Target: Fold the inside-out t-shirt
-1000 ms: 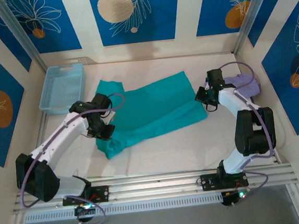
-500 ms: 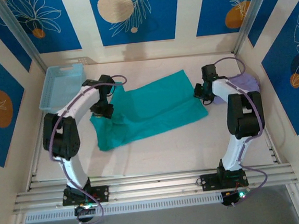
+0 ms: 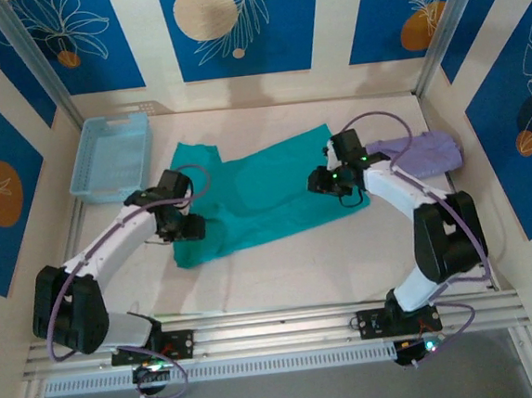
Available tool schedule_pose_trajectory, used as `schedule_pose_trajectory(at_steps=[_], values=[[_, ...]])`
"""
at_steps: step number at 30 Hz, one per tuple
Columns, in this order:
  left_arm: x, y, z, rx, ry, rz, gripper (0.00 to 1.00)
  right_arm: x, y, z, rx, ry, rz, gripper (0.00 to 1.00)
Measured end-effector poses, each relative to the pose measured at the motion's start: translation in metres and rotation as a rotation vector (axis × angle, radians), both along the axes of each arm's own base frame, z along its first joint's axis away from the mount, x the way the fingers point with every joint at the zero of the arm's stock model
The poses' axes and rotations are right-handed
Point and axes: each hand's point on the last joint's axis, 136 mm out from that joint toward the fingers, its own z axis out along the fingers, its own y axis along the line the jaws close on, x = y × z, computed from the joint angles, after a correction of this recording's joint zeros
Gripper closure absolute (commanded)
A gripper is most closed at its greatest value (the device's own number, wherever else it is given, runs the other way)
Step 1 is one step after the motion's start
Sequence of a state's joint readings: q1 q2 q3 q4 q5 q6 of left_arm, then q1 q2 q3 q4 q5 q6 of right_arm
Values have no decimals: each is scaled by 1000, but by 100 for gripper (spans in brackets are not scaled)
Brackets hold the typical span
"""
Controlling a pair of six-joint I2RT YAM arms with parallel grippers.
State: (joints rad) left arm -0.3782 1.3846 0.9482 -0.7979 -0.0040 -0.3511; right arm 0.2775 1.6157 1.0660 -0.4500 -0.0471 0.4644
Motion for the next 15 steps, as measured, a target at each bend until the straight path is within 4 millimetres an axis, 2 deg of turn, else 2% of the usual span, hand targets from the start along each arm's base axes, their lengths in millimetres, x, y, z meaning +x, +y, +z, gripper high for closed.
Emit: schedule_pose_trajectory(at_steps=[3, 7, 12, 15], values=[[-8, 4, -18, 3, 26, 26, 49, -7, -3, -33, -3, 115, -15, 67], [-7, 1, -30, -30, 19, 50, 58, -18, -18, -66, -27, 246, -50, 68], [3, -6, -43, -60, 21, 62, 76, -21, -33, -68, -42, 294, -87, 71], [5, -1, -49, -30, 20, 68, 80, -25, -44, -71, -59, 320, -115, 73]])
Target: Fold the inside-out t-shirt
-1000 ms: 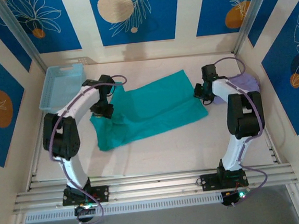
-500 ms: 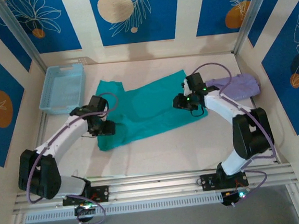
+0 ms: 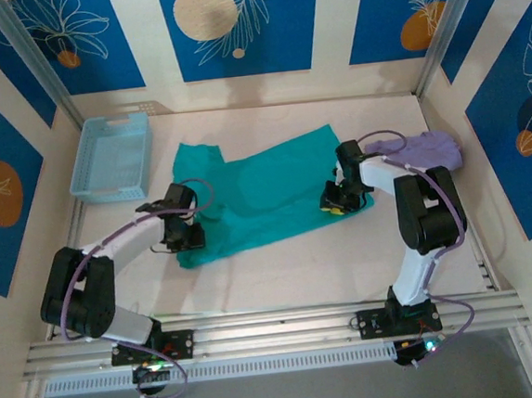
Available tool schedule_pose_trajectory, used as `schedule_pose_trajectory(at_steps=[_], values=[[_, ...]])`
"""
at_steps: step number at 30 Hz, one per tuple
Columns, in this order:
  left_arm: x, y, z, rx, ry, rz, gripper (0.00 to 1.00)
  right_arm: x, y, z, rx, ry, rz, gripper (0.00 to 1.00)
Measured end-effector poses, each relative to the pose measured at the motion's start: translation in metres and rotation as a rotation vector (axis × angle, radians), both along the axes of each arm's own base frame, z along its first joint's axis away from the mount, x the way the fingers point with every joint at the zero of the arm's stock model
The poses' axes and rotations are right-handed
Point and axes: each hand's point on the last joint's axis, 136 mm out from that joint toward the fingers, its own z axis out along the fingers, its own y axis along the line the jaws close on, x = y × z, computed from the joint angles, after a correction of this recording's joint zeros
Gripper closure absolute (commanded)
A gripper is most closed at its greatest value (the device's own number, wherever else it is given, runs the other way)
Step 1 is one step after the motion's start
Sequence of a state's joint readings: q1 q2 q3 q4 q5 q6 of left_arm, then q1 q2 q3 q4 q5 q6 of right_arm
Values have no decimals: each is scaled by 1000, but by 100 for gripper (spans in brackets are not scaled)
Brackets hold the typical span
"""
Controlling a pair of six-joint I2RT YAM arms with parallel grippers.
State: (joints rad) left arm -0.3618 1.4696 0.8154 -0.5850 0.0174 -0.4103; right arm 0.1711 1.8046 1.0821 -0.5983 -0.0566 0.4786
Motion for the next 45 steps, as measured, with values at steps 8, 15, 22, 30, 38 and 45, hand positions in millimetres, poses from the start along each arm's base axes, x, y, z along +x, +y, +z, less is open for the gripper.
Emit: schedule_pose_trajectory(at_steps=[8, 15, 22, 30, 38, 45], values=[[4, 11, -3, 59, -19, 19, 81, -17, -16, -1, -18, 16, -41, 75], [8, 14, -9, 85, -19, 24, 77, -53, -25, 11, -77, 5, -48, 73], [35, 28, 23, 44, -184, 109, 67, -34, 75, 84, 57, -361, 269, 60], [58, -3, 44, -188, -275, 84, 54, 11, 207, 85, 191, -430, 503, 59], [71, -20, 18, -239, -204, 57, 52, 28, 252, 28, 257, -295, 516, 59], [83, -24, 3, -235, -183, 59, 62, 34, 268, 21, 305, -259, 510, 66]])
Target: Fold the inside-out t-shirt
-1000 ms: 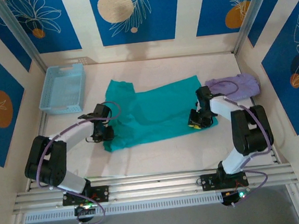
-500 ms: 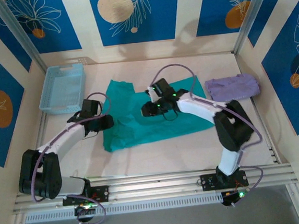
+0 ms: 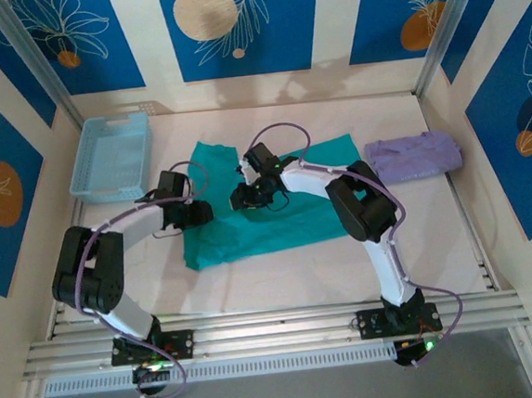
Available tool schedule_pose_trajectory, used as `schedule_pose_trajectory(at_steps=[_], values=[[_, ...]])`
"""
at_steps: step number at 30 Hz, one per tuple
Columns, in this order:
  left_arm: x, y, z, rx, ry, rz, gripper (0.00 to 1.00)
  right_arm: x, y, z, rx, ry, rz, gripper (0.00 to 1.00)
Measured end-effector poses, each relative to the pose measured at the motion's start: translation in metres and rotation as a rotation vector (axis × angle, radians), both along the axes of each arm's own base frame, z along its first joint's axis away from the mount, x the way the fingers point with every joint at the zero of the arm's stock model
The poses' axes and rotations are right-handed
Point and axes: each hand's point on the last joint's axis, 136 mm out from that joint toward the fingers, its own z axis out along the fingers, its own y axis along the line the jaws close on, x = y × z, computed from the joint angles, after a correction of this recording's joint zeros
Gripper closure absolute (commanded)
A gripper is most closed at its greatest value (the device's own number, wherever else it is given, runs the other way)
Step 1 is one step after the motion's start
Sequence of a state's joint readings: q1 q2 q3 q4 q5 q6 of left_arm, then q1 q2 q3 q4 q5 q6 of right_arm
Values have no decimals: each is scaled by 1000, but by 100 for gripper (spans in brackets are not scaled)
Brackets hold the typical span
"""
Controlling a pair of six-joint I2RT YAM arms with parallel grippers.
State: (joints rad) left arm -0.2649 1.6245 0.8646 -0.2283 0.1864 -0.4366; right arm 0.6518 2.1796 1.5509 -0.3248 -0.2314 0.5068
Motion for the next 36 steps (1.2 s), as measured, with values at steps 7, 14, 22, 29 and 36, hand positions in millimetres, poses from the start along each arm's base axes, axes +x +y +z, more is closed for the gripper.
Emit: schedule_pose_trajectory(at_steps=[7, 14, 22, 29, 36], values=[[2, 0, -2, 3, -4, 2, 77, 0, 9, -4, 23, 32, 5, 90], [3, 1, -1, 20, -20, -18, 93, 4, 0, -1, 30, 31, -16, 96], [13, -3, 9, 14, -68, -43, 99, 10, -18, 27, 75, -7, -45, 97], [26, -6, 19, 11, -111, -59, 100, 10, -22, 26, 83, -13, -50, 97], [44, -10, 8, 31, -106, -76, 100, 12, -23, 26, 78, -19, -61, 97]])
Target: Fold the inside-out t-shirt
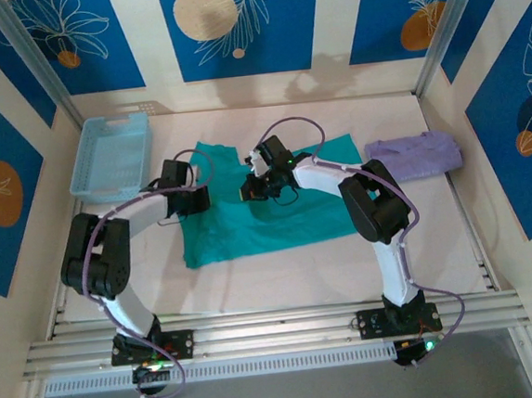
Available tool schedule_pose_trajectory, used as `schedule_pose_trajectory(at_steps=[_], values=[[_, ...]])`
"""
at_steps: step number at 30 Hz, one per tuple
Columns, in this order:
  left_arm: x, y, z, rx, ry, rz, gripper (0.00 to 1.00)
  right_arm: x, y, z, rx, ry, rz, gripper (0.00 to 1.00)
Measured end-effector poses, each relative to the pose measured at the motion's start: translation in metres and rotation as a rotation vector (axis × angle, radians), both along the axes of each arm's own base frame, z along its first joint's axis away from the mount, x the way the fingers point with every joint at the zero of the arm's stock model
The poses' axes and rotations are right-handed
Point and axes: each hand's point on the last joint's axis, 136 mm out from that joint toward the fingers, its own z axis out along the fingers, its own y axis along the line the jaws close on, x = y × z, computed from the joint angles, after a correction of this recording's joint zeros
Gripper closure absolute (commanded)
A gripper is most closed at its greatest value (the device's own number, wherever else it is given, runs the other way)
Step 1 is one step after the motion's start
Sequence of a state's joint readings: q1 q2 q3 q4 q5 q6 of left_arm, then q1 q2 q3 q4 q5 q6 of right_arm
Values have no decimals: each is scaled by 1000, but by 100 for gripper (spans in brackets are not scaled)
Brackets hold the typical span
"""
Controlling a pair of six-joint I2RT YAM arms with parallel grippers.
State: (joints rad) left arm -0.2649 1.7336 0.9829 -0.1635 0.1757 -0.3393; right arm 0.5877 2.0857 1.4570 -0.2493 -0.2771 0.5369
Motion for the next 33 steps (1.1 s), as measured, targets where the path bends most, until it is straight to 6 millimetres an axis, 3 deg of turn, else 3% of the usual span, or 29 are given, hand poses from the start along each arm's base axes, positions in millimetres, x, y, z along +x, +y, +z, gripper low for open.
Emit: schedule_pose_trajectory(at_steps=[3, 12, 17, 22, 25, 29, 33], values=[[4, -1, -8, 6, 14, -5, 98, 2, -3, -2, -11, -1, -16, 96], [12, 8, -11, 67, -2, 20, 73, 11, -23, -15, -106, 2, -101, 87], [9, 17, 4, 99, -39, 41, 61, 17, -41, -22, -166, 1, -138, 67], [-26, 18, 47, 27, -121, 63, 58, 11, -52, -12, -194, -34, -128, 63], [-58, 2, 58, -73, -134, 38, 58, -7, -55, 5, -179, -62, -100, 63], [-96, -28, 35, -179, -13, -26, 62, -41, -51, 17, -115, -50, -46, 64], [-117, -29, 1, -180, 113, -14, 65, -68, -66, -10, -140, 42, -45, 66]])
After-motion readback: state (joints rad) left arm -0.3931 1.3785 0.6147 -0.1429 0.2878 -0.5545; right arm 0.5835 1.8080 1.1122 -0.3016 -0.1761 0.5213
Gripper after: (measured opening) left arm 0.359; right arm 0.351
